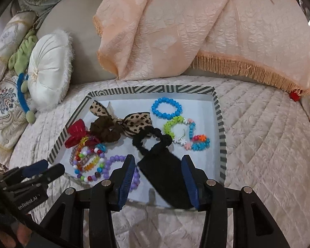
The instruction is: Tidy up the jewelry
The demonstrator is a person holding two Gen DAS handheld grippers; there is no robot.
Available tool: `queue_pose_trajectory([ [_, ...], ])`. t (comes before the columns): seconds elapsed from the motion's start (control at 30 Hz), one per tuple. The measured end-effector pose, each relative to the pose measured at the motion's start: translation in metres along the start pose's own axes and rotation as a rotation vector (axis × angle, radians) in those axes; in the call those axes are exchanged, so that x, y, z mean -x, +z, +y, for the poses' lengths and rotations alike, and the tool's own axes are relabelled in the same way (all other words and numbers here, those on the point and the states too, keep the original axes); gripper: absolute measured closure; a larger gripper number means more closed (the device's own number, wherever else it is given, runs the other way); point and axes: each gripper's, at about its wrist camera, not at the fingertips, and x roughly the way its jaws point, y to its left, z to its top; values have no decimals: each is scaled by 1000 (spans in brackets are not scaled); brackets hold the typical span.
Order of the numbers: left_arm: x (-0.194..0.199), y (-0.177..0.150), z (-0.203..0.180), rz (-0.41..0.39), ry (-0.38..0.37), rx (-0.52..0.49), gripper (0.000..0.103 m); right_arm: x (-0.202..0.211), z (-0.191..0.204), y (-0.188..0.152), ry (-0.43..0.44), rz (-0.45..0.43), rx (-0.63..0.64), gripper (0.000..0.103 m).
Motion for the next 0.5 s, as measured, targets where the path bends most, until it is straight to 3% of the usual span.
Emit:
queue_pose_trajectory([
  [0.17, 15, -4, 0, -49, 39, -6, 50, 13, 11, -9, -8, -25, 12, 48],
  [0.5, 40, -3, -1, -122, 53, 11, 50, 34, 22, -19, 0, -53, 11, 43],
])
